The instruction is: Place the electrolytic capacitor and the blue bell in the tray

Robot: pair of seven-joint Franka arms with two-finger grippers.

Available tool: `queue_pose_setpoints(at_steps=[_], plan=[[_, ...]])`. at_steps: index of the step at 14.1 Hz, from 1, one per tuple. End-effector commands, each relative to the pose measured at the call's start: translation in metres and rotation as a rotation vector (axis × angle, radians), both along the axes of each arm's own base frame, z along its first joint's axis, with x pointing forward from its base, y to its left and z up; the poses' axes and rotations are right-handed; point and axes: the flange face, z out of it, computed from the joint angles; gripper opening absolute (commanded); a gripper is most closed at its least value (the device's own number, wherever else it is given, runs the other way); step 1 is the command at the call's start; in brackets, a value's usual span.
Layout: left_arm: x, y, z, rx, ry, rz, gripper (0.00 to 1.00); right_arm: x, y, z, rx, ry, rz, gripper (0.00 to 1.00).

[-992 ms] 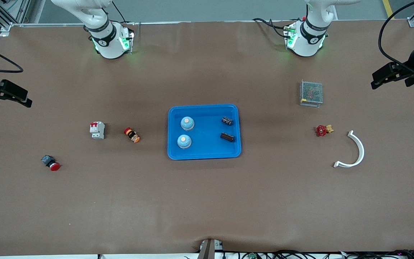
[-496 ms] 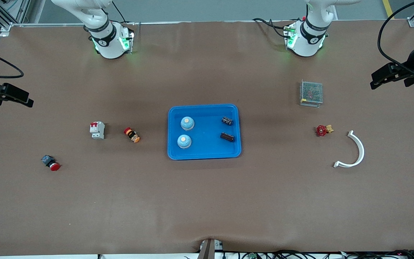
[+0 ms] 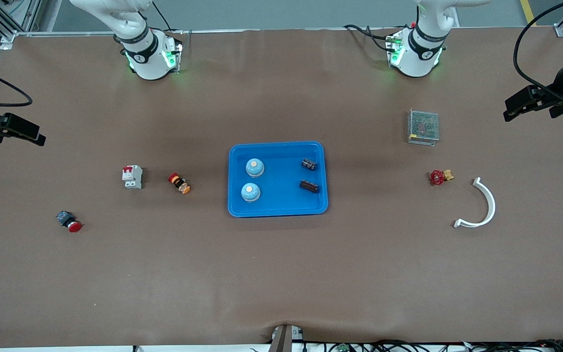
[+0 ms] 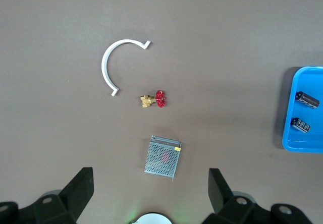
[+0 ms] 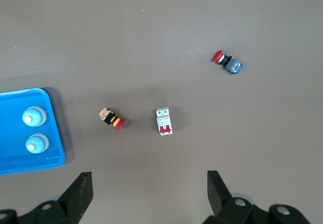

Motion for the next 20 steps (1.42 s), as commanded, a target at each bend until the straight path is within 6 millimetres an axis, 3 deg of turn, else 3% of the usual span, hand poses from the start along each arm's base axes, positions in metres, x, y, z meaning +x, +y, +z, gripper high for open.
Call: queue_pose_setpoints(at_steps=[1, 10, 20], plan=[[-0.009, 0.001, 0.003, 0.002, -0.002, -0.006, 1.0, -0.001, 0.001, 0.004, 0.0, -0.01, -0.014, 1.0], [-0.018, -0.013, -0.004, 0.003, -0.03, -0.017, 1.0, 0.0, 0.003, 0.005, 0.0, -0.019, -0.012, 1.0], [-0.032, -0.025, 0.001, -0.002, -0.058, -0.036, 1.0, -0.001, 0.002, 0.006, -0.001, -0.021, -0.013, 1.0]])
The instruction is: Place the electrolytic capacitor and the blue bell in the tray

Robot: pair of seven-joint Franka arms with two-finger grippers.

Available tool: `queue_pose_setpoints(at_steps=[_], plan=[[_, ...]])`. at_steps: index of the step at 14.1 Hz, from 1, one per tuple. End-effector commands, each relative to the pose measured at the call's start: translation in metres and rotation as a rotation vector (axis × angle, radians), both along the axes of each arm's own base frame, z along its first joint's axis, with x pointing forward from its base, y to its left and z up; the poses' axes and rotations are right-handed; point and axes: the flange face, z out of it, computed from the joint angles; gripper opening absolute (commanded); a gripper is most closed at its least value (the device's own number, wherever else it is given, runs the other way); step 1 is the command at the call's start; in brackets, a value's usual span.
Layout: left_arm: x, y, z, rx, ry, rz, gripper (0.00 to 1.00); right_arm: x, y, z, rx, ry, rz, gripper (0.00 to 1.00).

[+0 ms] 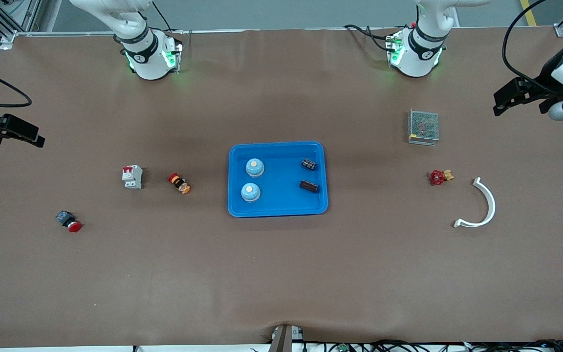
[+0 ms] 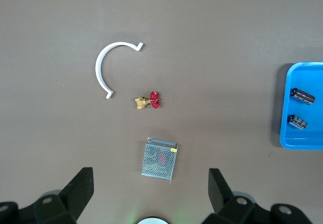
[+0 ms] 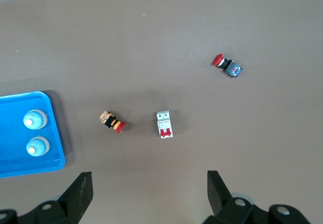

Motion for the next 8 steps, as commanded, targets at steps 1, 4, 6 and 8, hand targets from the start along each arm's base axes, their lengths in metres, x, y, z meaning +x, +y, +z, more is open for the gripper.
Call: queue_pose_setpoints(at_steps=[1, 4, 6, 8], plan=[[-0.011, -0.002, 0.002, -0.007, -0.021, 0.002, 1.0, -0.002, 0.001, 0.005, 0.0, -0.008, -0.012, 1.0], [-0.008, 0.006, 0.003, -0.005, -0.019, -0.001, 1.0, -0.002, 0.0, 0.004, 0.0, -0.008, -0.014, 1.0], [-0.005, 0.009, 0.006, -0.002, -0.026, 0.005, 1.0, -0.002, 0.001, 0.004, 0.001, -0.008, -0.015, 1.0], [-0.005, 0.009, 0.007, -0.002, -0.027, 0.004, 1.0, -0.001, 0.001, 0.002, 0.001, -0.008, -0.015, 1.0]])
